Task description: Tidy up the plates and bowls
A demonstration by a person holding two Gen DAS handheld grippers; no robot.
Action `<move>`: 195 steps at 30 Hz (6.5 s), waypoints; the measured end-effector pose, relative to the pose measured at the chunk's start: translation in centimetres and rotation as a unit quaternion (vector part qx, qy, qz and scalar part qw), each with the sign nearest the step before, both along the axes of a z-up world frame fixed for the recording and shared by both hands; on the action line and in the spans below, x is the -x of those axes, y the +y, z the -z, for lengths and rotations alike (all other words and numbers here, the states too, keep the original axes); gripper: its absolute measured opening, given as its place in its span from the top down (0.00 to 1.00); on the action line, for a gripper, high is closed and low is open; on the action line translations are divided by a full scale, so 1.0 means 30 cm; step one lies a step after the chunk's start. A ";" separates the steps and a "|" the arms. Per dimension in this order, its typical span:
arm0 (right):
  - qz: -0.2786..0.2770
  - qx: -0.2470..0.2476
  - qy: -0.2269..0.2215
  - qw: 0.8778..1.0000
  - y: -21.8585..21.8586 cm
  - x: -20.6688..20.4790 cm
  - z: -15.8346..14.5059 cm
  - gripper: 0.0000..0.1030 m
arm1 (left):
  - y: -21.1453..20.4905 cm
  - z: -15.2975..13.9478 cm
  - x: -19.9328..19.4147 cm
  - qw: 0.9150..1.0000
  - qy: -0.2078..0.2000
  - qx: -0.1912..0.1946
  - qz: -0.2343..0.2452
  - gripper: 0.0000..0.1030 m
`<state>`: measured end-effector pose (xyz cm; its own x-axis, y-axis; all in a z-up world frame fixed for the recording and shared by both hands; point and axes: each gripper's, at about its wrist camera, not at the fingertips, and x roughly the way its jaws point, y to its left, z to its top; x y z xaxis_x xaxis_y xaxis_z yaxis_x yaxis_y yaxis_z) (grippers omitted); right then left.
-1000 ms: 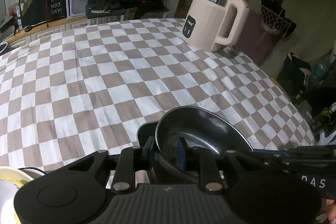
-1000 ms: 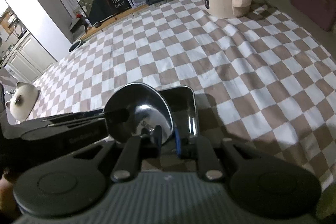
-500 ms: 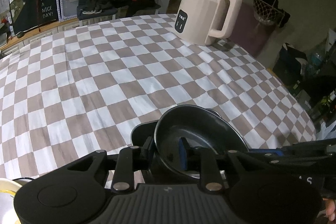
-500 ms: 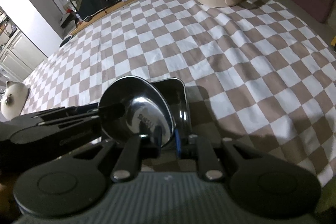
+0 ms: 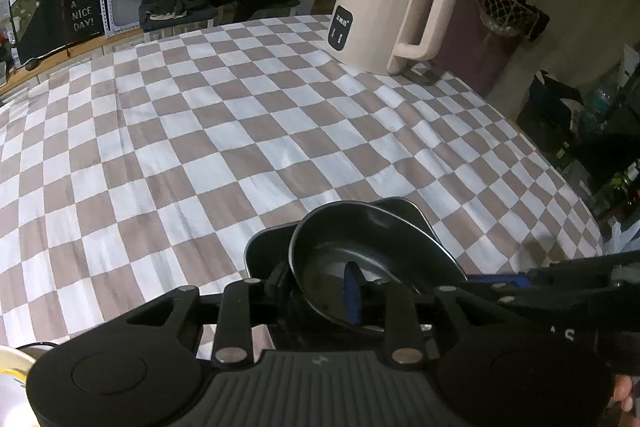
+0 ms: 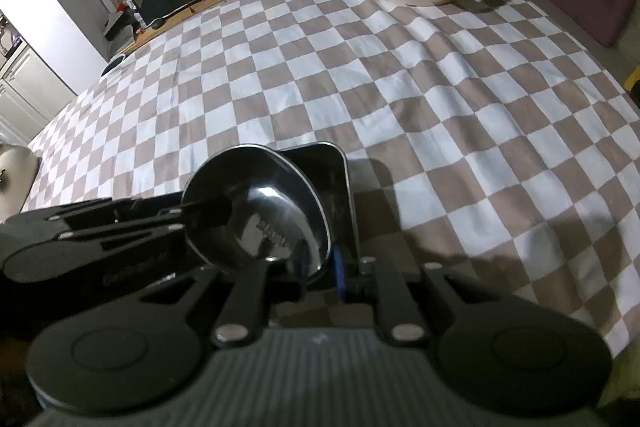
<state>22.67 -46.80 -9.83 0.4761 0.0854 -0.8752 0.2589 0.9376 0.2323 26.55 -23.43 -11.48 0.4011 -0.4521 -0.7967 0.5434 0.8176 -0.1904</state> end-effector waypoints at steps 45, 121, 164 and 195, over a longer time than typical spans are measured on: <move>-0.011 -0.012 -0.004 1.000 -0.008 -0.016 0.017 0.66 | 0.016 -0.020 -0.003 1.000 0.015 -0.002 -0.006 0.60; -0.055 -0.003 -0.090 0.994 -0.063 -0.066 -0.052 0.94 | 0.190 -0.094 -0.052 0.994 0.033 0.070 -0.079 0.92; -0.241 -0.061 -0.210 0.945 0.465 -0.057 -0.225 0.91 | 0.948 -0.321 0.231 0.968 -0.045 0.083 -0.233 0.93; -0.276 0.018 -0.131 0.952 0.541 -0.033 -0.137 0.89 | 0.986 -0.188 0.243 0.970 0.011 0.066 -0.235 0.93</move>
